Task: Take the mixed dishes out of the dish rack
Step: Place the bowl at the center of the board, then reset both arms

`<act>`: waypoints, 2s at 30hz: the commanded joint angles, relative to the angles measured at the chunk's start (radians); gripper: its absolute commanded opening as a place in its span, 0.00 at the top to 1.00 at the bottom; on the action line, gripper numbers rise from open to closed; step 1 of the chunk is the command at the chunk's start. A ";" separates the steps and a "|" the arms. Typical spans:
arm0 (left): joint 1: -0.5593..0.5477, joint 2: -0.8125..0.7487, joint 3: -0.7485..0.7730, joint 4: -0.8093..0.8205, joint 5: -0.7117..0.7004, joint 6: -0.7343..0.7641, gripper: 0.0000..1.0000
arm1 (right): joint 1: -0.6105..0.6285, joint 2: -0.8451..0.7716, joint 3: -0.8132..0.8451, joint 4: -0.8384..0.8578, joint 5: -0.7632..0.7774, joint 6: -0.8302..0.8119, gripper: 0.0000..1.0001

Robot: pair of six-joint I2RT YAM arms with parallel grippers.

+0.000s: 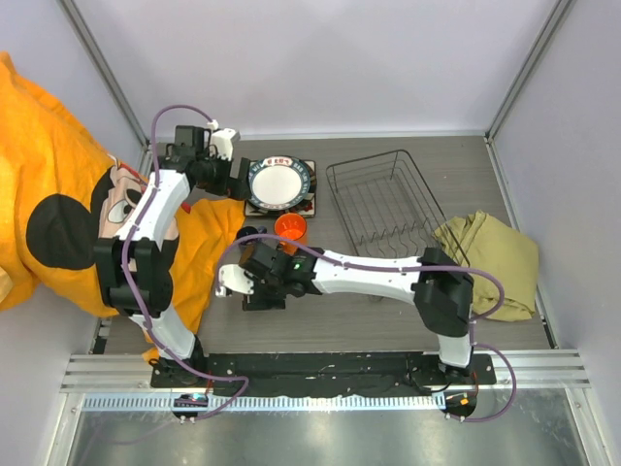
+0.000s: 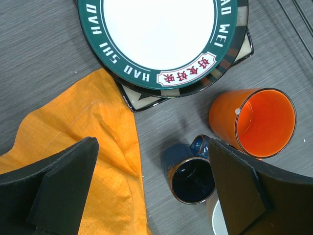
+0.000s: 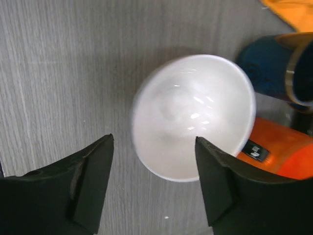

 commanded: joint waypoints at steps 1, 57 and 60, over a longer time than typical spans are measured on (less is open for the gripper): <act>0.006 -0.069 0.027 0.038 -0.005 -0.019 0.00 | 0.006 -0.173 0.050 0.000 0.099 0.021 0.25; 0.007 -0.397 -0.433 0.862 -0.206 -0.227 0.00 | -0.738 -0.739 -0.550 0.944 0.576 0.278 0.00; 0.007 -0.409 -0.436 0.862 -0.206 -0.227 0.00 | -0.738 -0.744 -0.552 0.944 0.578 0.278 0.00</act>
